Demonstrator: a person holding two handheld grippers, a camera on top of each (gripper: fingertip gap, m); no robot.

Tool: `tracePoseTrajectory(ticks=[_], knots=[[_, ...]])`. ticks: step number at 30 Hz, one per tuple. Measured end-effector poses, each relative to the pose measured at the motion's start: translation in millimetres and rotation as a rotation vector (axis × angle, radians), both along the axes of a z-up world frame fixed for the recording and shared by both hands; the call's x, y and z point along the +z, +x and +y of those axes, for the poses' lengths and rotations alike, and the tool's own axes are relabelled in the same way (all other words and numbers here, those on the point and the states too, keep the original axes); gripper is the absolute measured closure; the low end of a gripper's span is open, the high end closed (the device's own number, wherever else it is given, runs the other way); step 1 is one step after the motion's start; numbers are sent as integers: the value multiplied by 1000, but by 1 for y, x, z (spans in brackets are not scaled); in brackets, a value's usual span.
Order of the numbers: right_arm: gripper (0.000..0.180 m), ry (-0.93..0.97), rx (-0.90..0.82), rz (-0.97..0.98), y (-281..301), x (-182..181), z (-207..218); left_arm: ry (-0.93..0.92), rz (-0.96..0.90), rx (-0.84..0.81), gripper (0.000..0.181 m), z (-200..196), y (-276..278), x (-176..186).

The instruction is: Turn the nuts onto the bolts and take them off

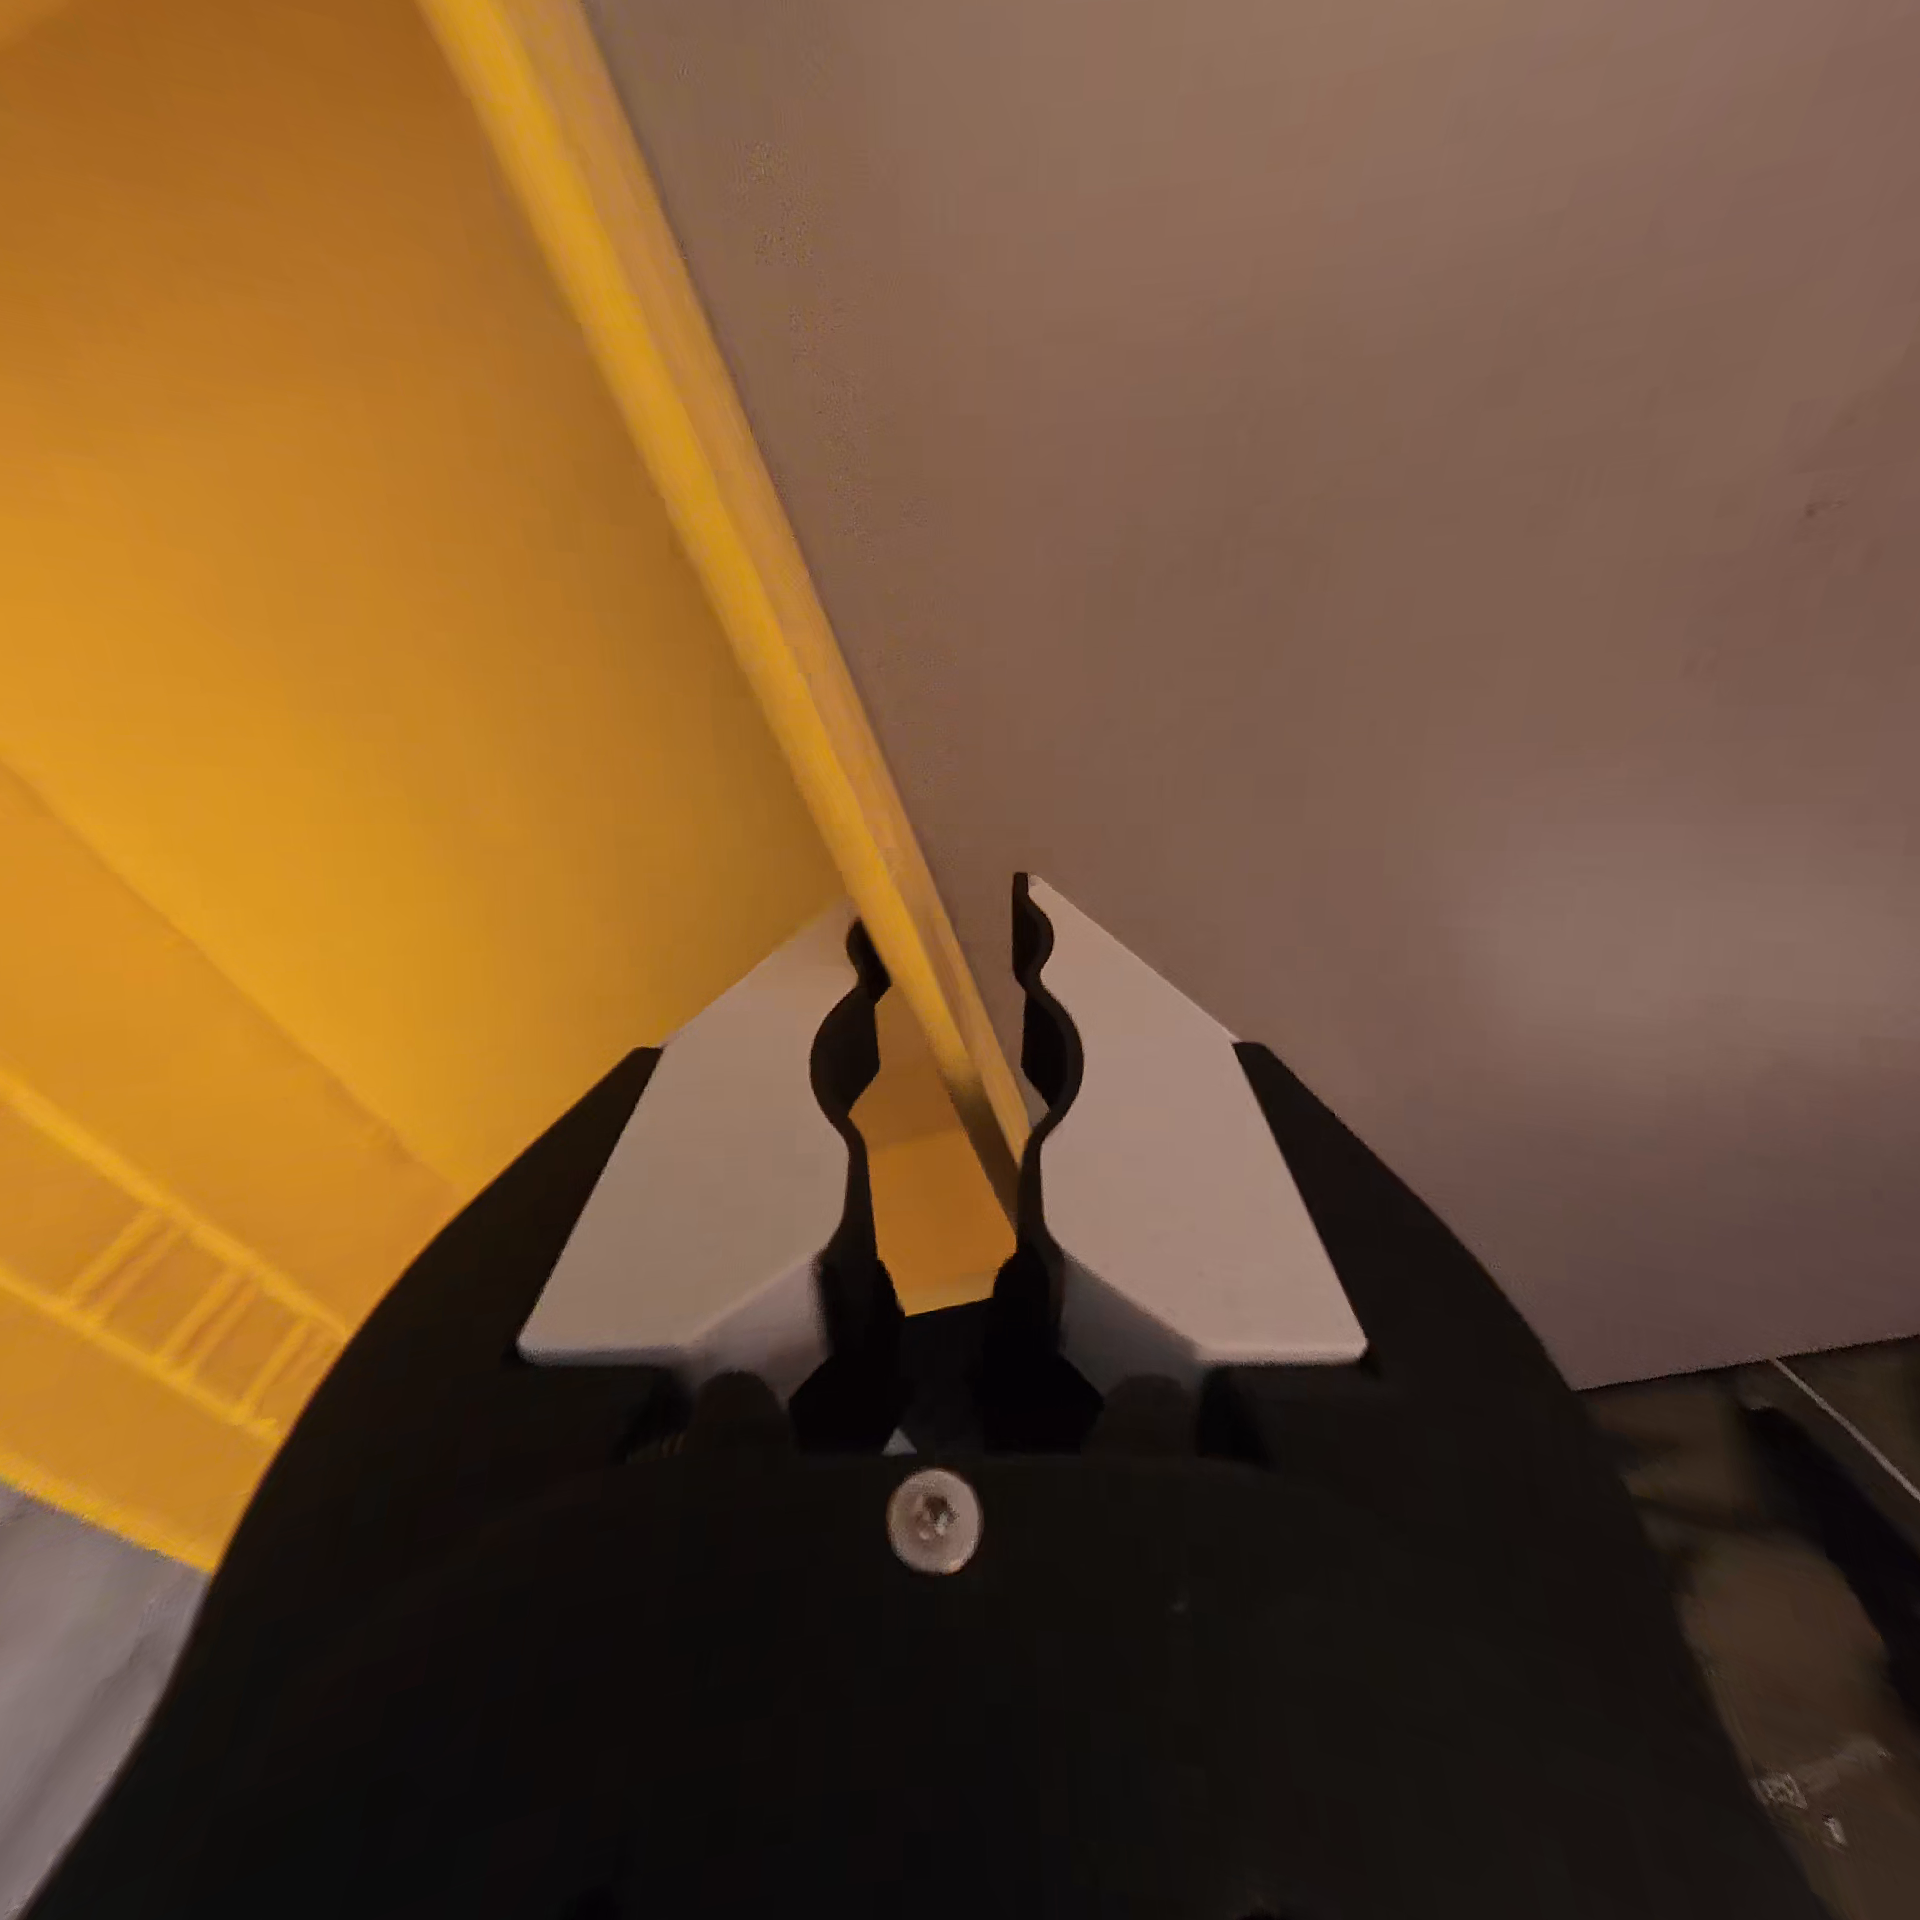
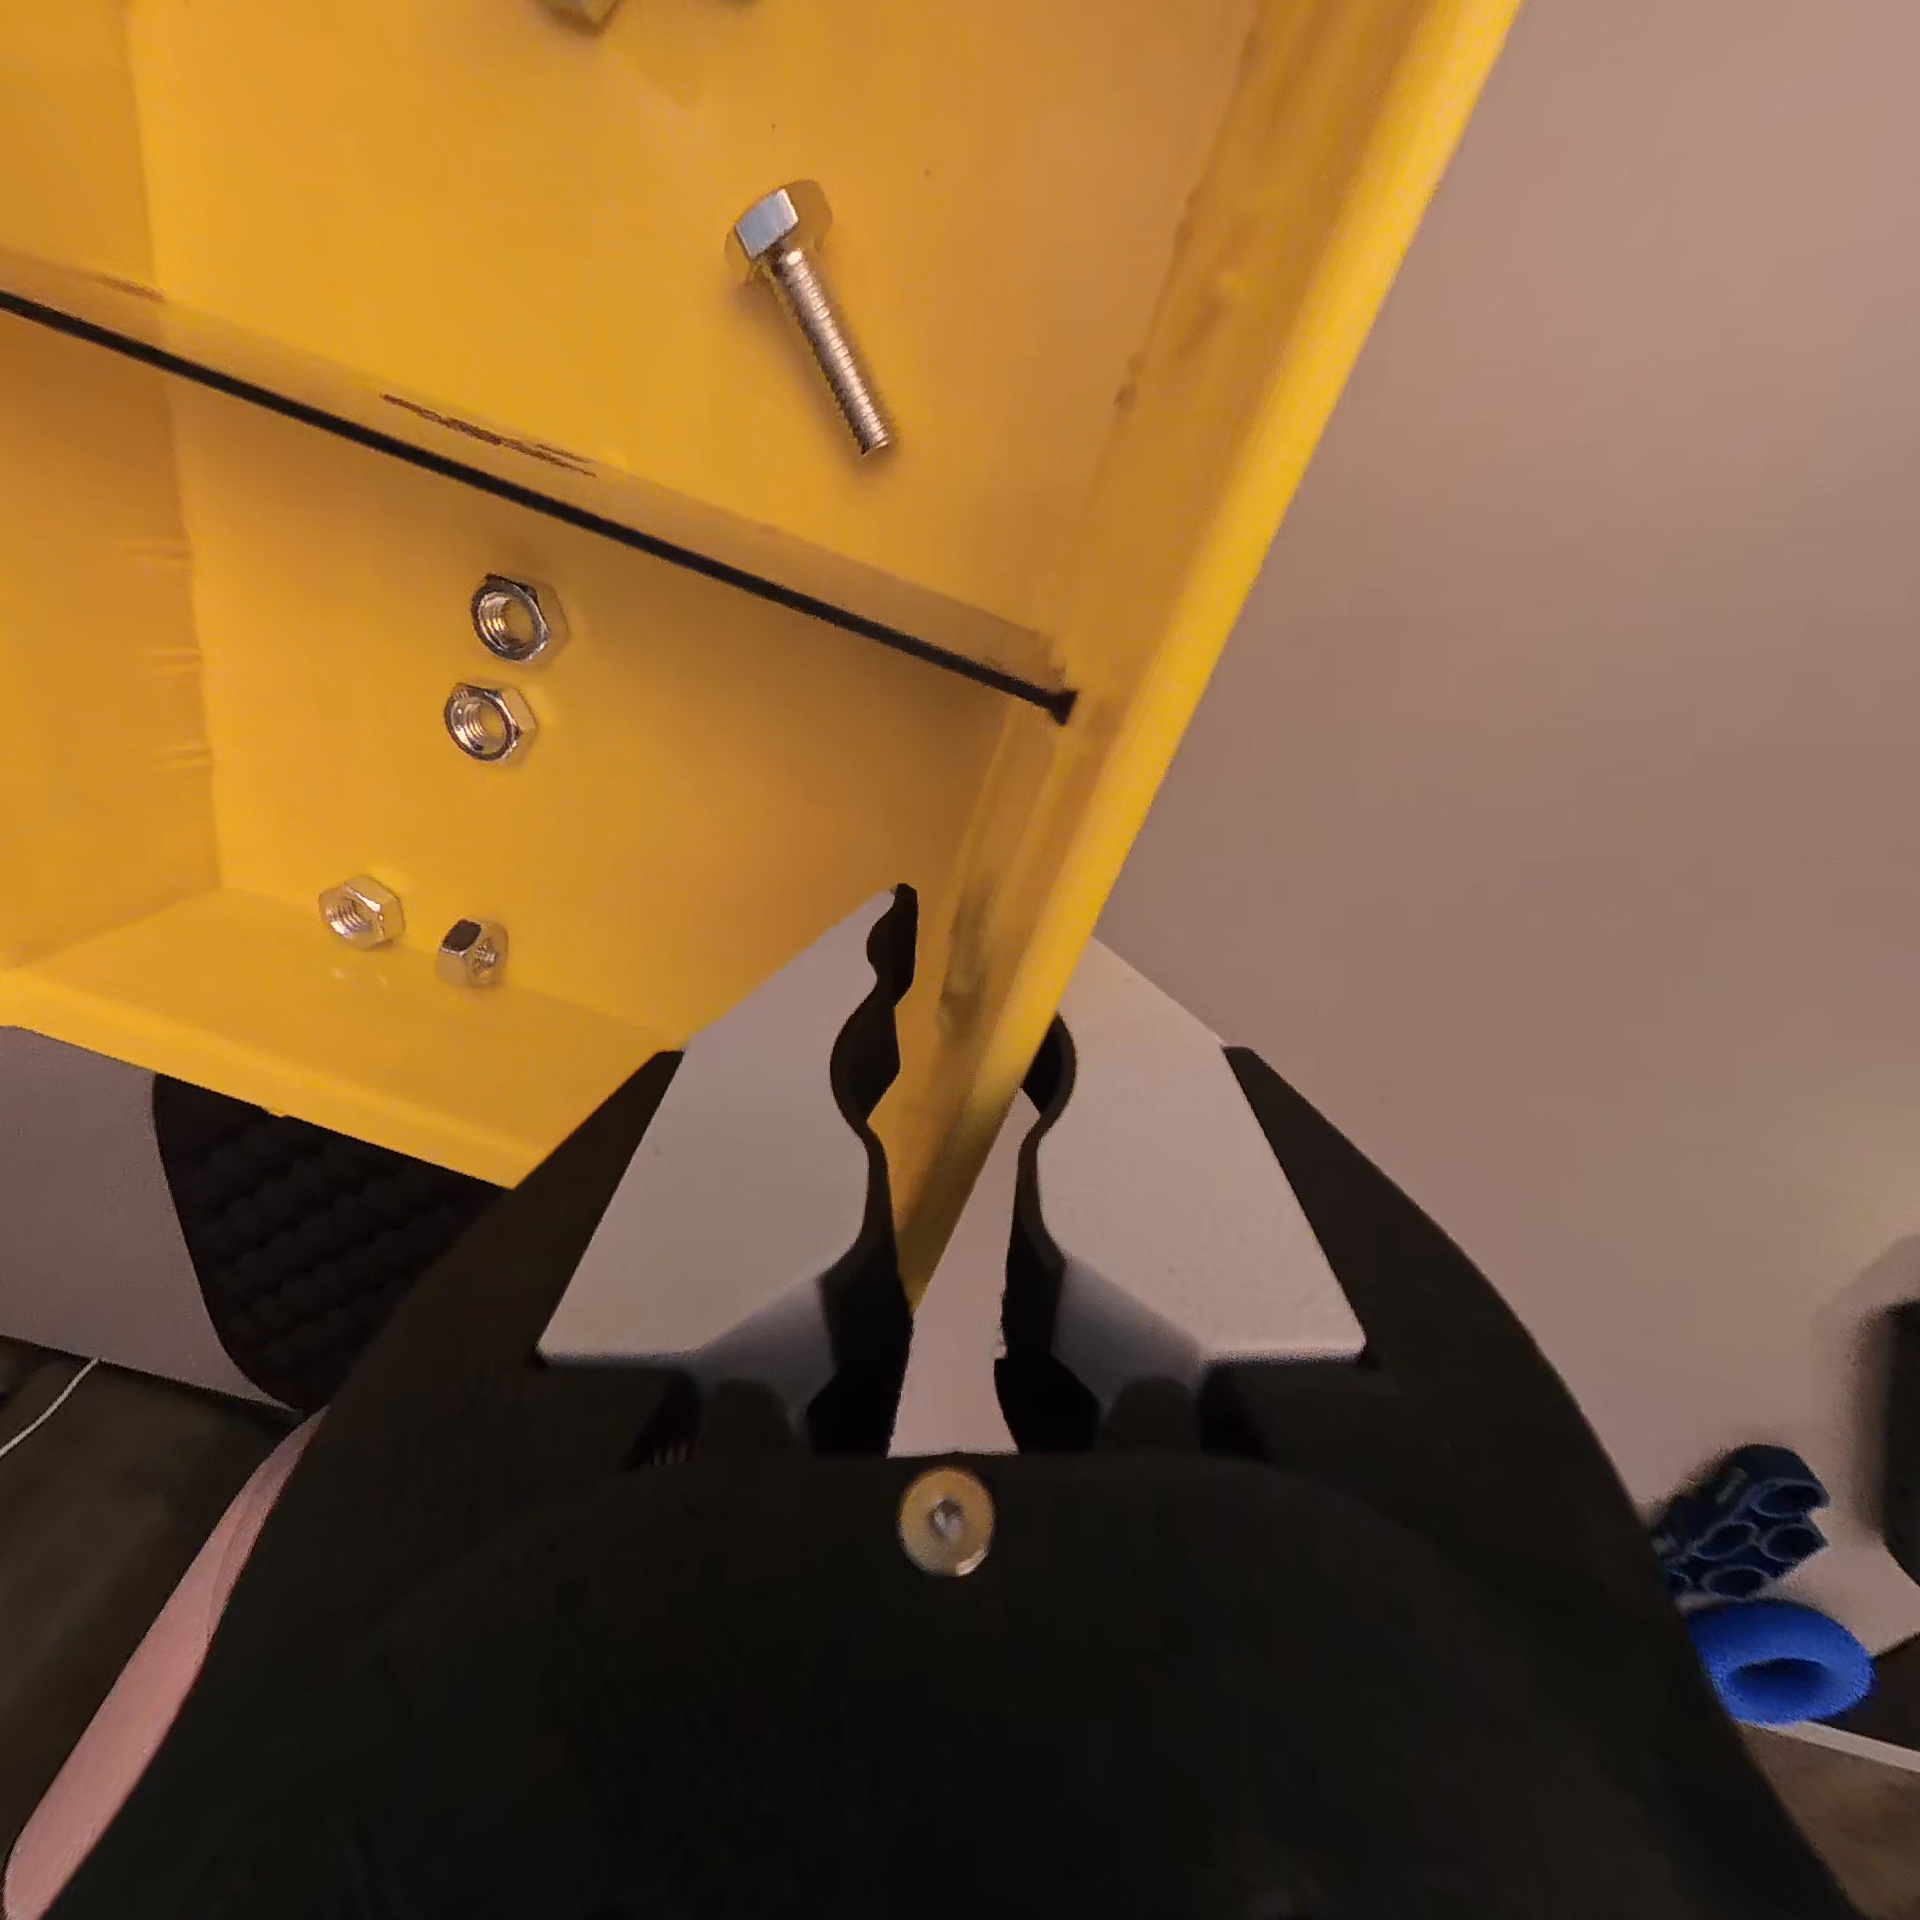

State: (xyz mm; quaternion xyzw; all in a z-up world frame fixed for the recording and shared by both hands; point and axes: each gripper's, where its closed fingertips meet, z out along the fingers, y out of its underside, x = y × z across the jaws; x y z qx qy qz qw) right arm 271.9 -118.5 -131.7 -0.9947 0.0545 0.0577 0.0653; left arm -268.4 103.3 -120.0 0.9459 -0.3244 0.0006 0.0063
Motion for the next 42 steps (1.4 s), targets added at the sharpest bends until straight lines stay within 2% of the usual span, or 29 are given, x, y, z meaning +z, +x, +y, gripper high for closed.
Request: tracePoseTrajectory(ticks=[7, 16, 20, 25, 27, 30, 34, 36, 38, 40, 42], knots=[[164, -67, 100, -14, -29, 1, 12, 4, 82, -147, 147, -13, 51, -1], [158, -130, 216, 23, -77, 2, 26, -18, 28, -267, 138, -38, 111, -1], [156, -137, 231, 31, -84, 5, 28, -22, -50, -305, 135, -52, 130, 10], [151, -115, 177, 19, -81, 18, 26, 111, -272, -334, 140, -58, 146, 61], [151, -76, 156, 11, -83, 29, 27, 219, -408, -323, 149, -57, 149, 96], [148, -22, 141, -92, -77, 47, 28, 456, -586, -294, 153, -50, 142, 155], [147, 174, 168, -215, -94, 89, 51, 809, -800, -230, 151, -44, 120, 234], [147, 390, 233, -264, -121, 125, 81, 976, -885, -190, 147, -43, 106, 266], [147, 683, 320, -267, -166, 170, 116, 1137, -958, -141, 140, -43, 91, 290], [139, 1013, 440, -121, -237, 213, 139, 1239, -1007, -134, 130, -45, 81, 306], [124, 1141, 546, 86, -302, 220, 140, 1273, -1032, -115, 130, -47, 71, 314]])
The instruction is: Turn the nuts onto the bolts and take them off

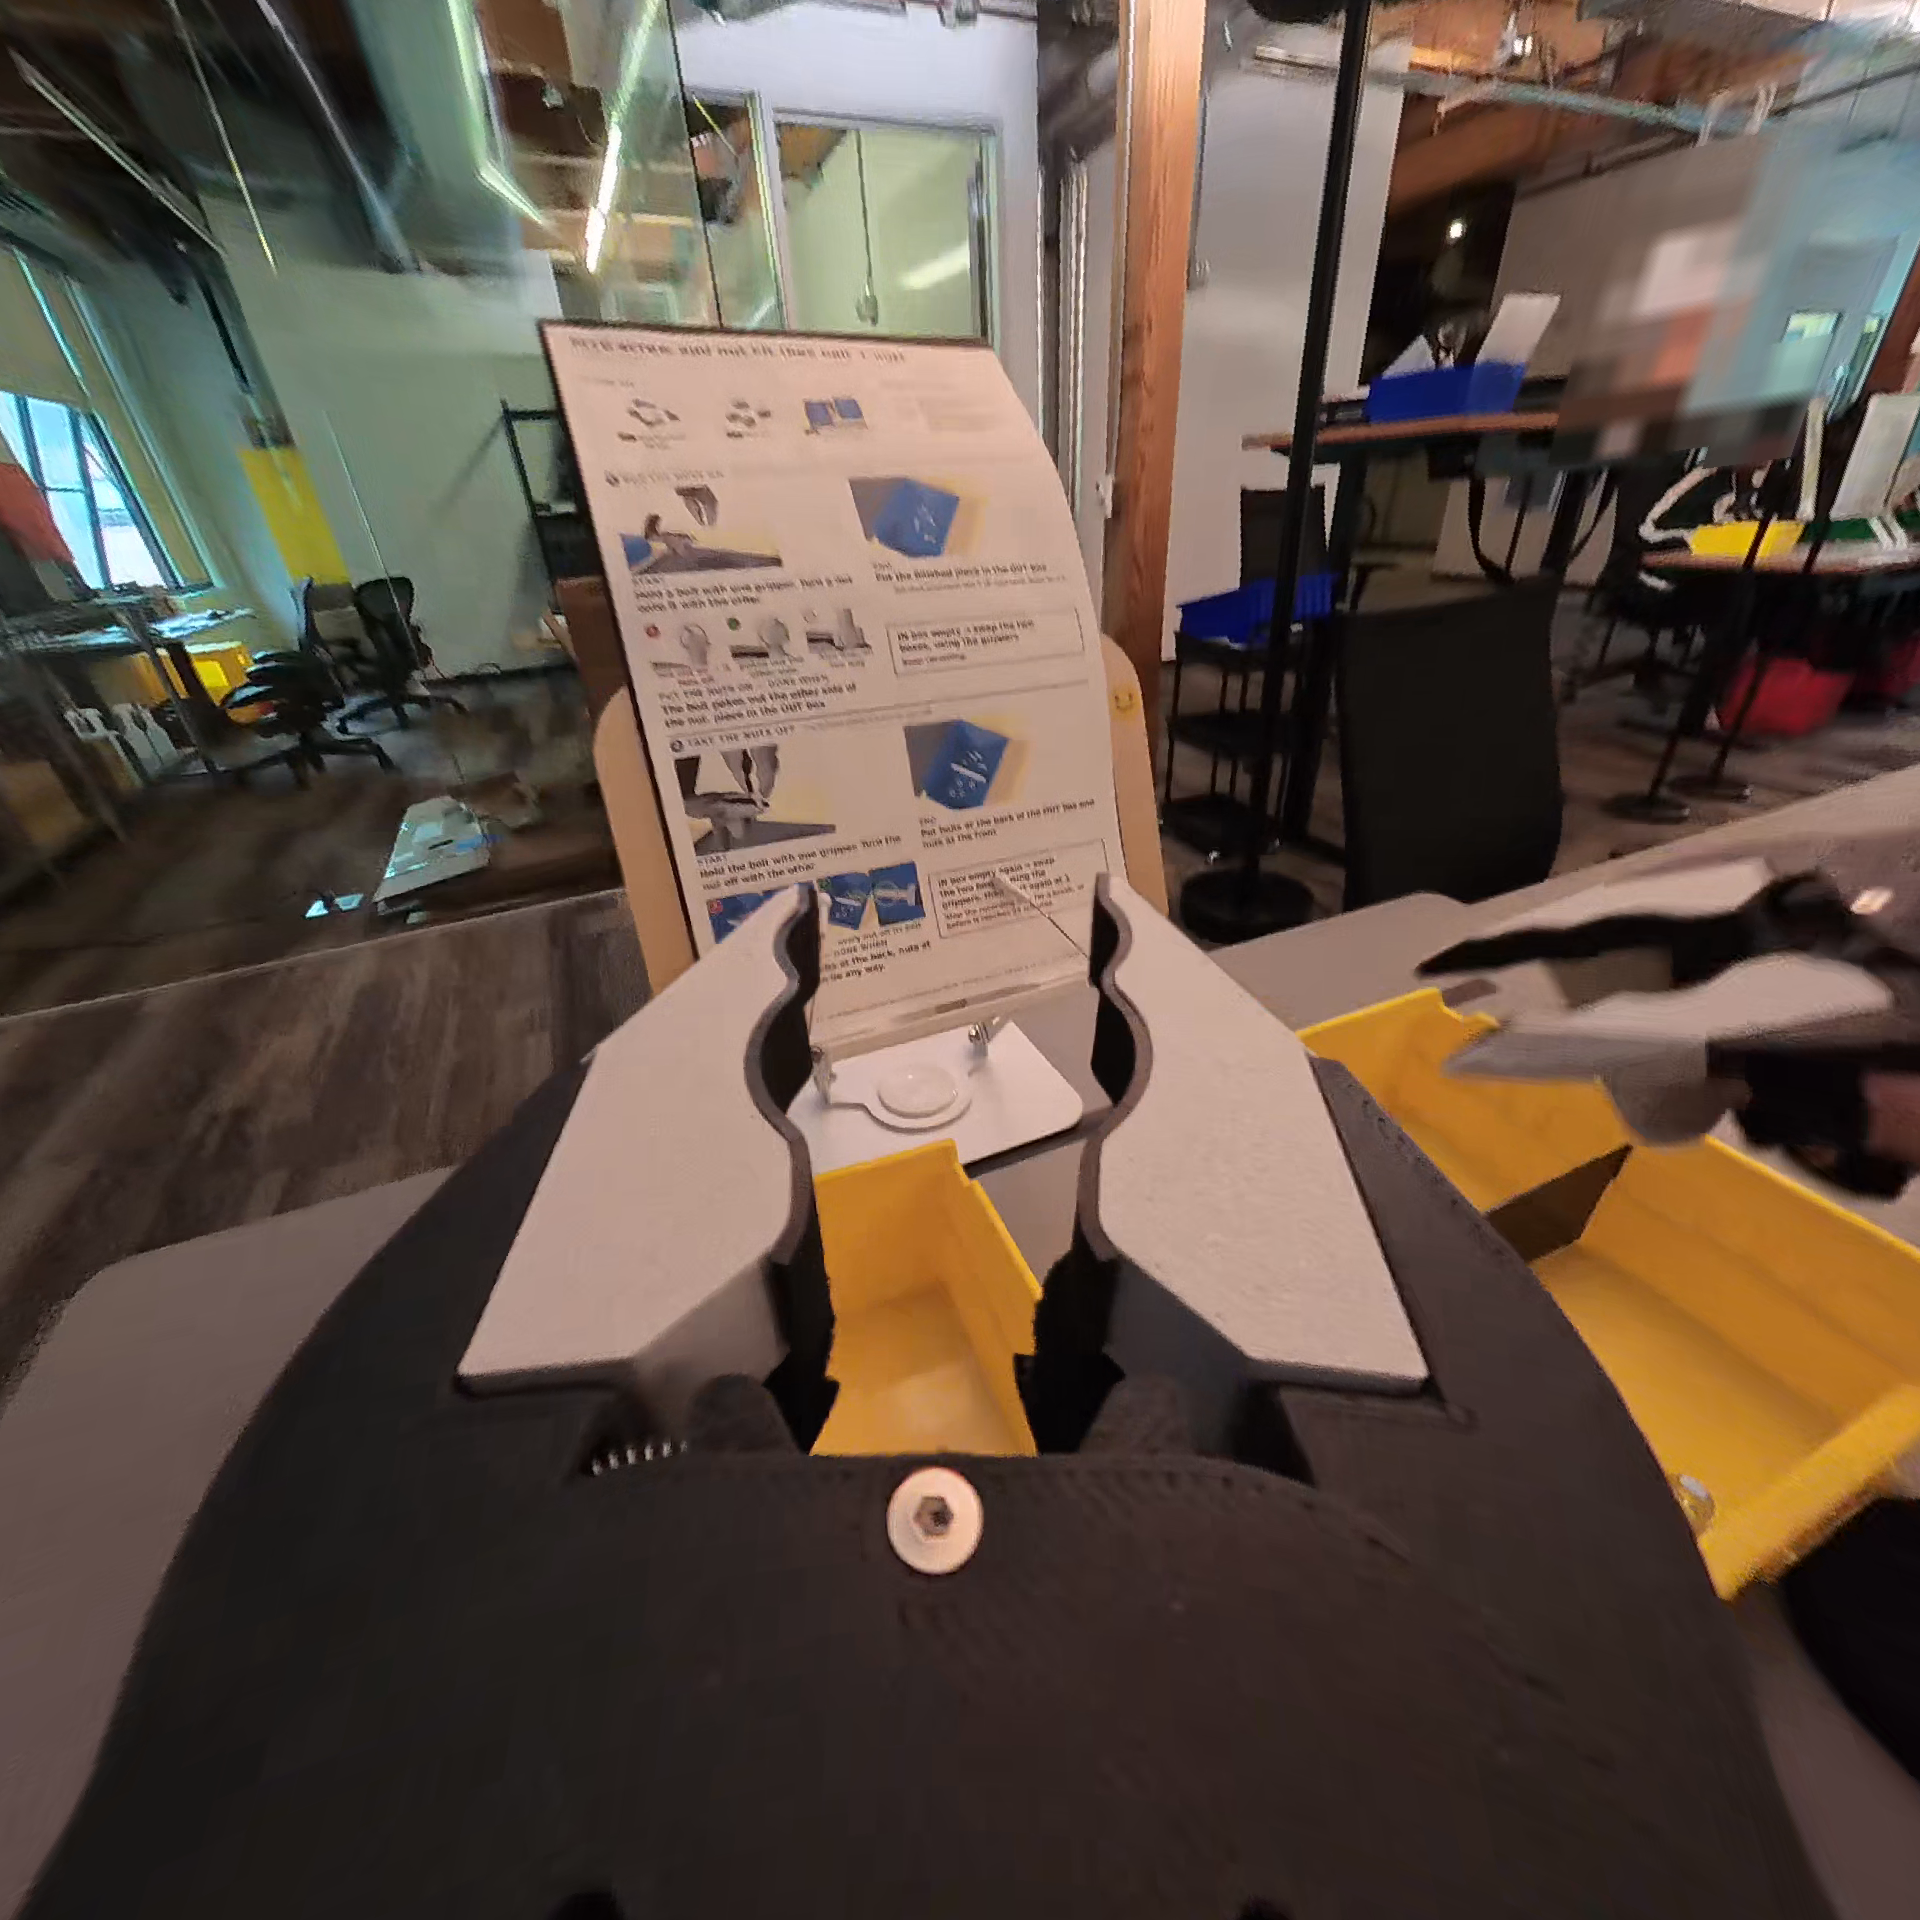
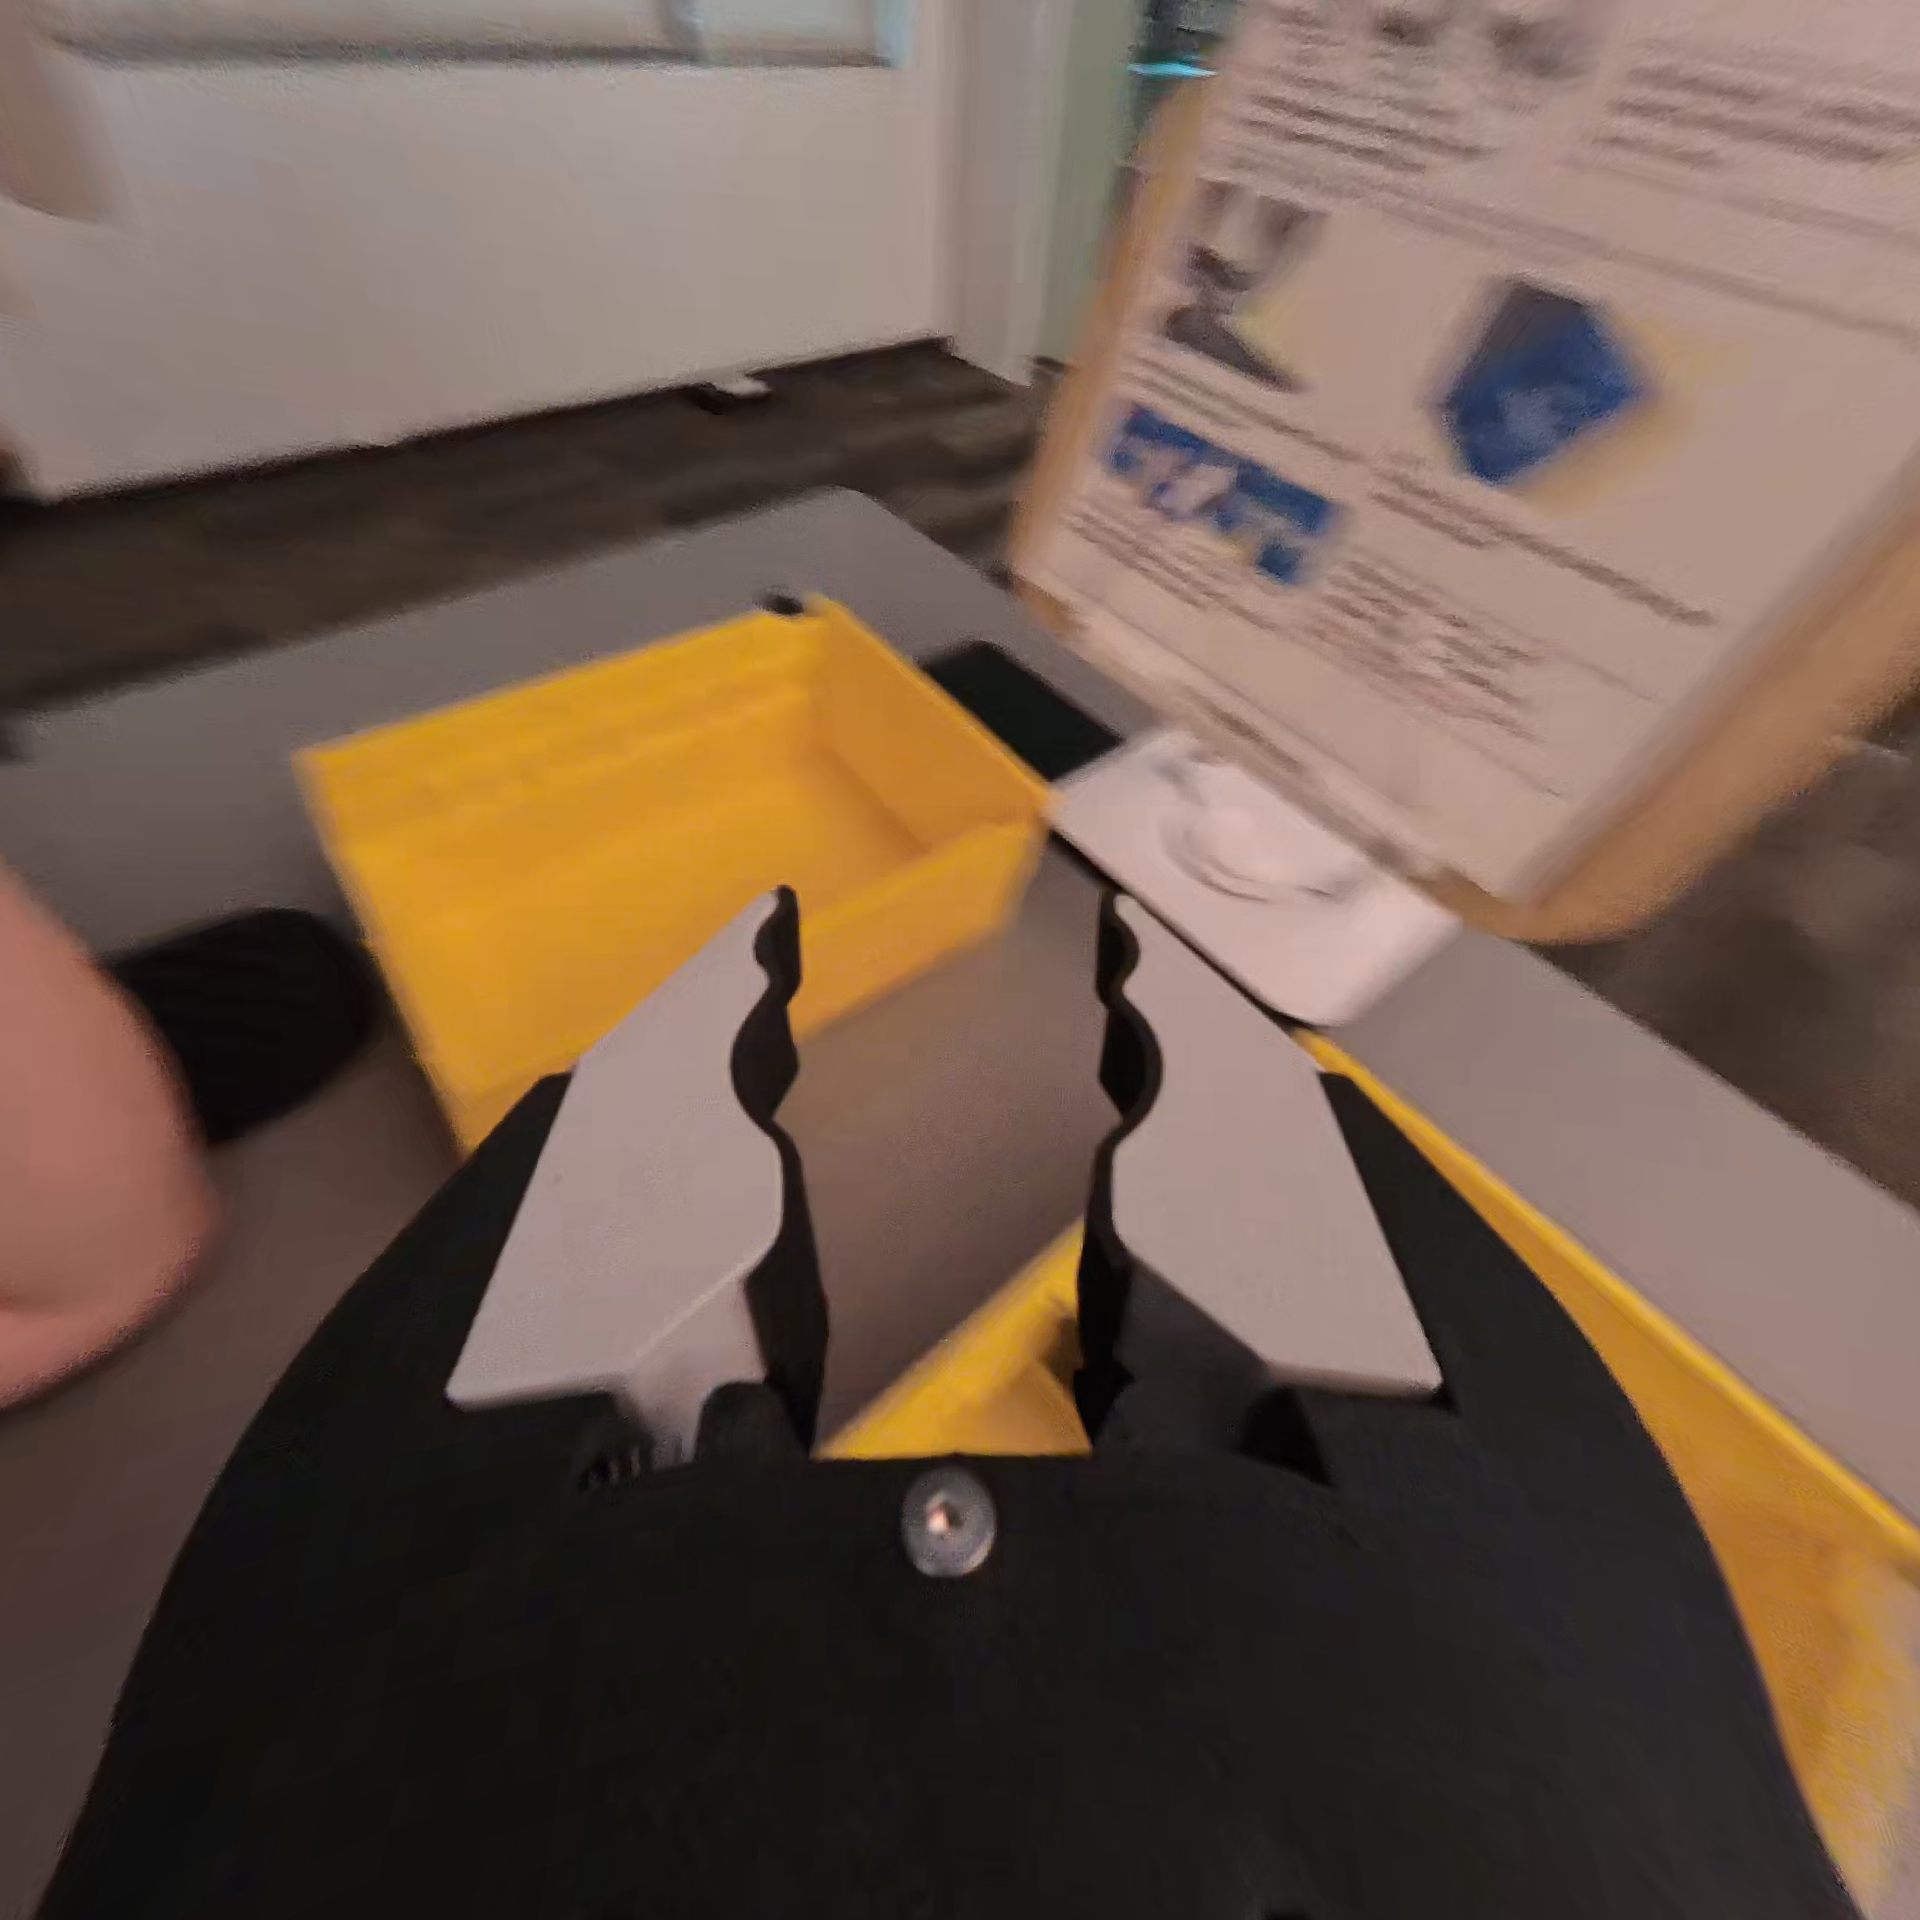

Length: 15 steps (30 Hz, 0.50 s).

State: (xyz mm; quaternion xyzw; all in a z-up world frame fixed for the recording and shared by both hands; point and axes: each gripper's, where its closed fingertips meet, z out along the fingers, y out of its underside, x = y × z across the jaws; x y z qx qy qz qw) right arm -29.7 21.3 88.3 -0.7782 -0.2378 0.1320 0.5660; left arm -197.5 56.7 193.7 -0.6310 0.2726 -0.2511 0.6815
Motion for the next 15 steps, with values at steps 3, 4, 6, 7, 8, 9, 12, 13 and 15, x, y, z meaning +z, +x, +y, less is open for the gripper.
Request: tracePoseTrajectory(ticks=[3, 4, 6, 7, 8, 9, 12, 13, 15], knots=[[116, -216, 165, 79, -66, -45, 4, 0, -69, -26, 130, -4, -12, 7], [117, -285, 168, 81, -78, -62, 10, -1, -89, -34, 130, -5, -17, 9], [122, -393, 122, 82, -91, -91, 29, -4, -125, -41, 131, -5, -25, 12], [123, -449, 96, 78, -95, -104, 40, -6, -142, -43, 131, -4, -27, 13], [124, -508, 79, 80, -98, -114, 50, -8, -156, -49, 131, -5, -29, 14], [124, -577, 50, 67, -97, -124, 58, -9, -164, -58, 131, -6, -29, 15], [103, -785, -57, -30, -84, -149, 72, 2, -161, -74, 131, -11, -26, 17], [102, -838, -84, -42, -84, -153, 74, 11, -160, -79, 131, -13, -24, 18], [103, -920, -135, -46, -89, -160, 80, 21, -158, -91, 132, -16, -19, 20]])
